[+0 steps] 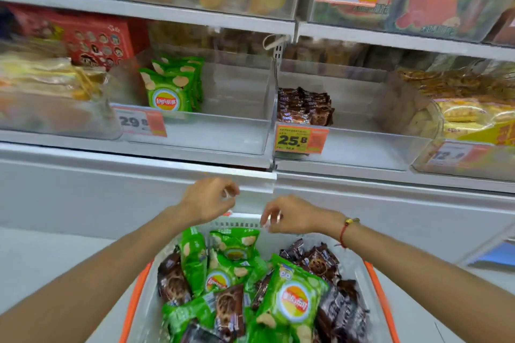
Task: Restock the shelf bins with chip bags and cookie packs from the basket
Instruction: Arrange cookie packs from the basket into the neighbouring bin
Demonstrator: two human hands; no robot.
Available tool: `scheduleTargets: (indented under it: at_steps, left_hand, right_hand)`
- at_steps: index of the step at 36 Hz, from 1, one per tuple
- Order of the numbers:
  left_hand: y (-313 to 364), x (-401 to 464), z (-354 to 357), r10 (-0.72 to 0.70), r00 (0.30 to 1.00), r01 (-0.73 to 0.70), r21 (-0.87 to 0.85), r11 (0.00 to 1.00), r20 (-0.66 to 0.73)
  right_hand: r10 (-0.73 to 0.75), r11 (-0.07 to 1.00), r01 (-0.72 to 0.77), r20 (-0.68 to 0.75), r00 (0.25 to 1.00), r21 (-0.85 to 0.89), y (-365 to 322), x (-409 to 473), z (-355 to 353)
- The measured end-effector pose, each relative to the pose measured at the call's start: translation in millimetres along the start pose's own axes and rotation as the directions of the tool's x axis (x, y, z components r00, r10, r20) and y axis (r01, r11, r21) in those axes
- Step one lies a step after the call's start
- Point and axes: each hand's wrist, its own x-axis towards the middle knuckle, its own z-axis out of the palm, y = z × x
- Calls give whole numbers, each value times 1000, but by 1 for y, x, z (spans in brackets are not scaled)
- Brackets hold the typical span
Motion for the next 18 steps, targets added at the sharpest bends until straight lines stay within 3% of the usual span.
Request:
scheduleTargets:
  at_steps: [3,8,13,18]
  left_hand:
    - [-17,-18,11,-66,958,33,122,992,279]
    - [-42,-61,46,-76,864,-62,254,965,497]
    - [-41,-85,76,-56,726,-34,116,993,685]
    - [-39,-92,109,-85,630,87,39,995,772]
  right_hand:
    - [24,999,-15,194,981,-48,-14,9,34]
    - [56,978,26,378,924,-207,-32,17,96]
    - [29,942,82,324,946,-326,-43,16,142]
    - [63,982,0,325,944,-190,-44,24,149]
